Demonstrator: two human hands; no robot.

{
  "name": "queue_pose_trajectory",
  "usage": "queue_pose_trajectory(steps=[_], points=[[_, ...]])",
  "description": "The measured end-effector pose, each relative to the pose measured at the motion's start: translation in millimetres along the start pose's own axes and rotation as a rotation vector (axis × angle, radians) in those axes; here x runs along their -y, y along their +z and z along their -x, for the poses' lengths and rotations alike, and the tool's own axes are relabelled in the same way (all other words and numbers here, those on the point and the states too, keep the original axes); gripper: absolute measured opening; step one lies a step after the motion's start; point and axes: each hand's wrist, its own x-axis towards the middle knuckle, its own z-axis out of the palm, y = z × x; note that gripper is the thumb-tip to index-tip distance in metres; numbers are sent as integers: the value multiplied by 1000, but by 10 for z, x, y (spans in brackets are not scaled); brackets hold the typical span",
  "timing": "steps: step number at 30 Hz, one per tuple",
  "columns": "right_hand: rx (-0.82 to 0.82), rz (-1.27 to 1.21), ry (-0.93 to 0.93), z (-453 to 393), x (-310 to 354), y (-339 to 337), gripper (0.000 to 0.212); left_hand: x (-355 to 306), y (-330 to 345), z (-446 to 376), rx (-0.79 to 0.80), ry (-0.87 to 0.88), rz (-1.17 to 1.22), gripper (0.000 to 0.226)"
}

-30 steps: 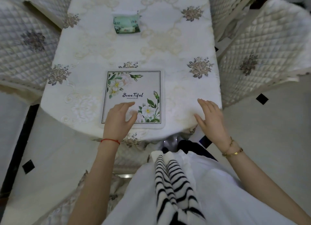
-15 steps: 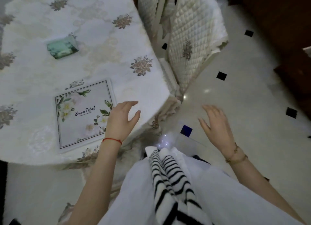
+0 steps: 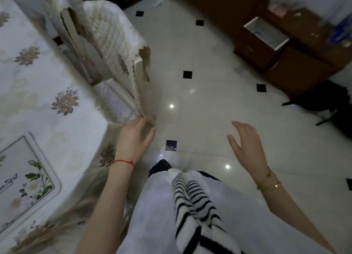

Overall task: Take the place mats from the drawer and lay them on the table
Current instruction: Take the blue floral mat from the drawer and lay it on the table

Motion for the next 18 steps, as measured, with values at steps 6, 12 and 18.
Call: queue_pose_trajectory(steps=[6,12,18], points=[[-85,-6,150,-58,-524,-208,42,-535,269,-628,72,110,-41,30],[-146,-7,273,-354,-1028,-204,41,-877,705,-1553,112,249,-21,28],[-192,19,376,-1140,-1640,-327,44,-1362,1105,-2755,158,304,17,28]])
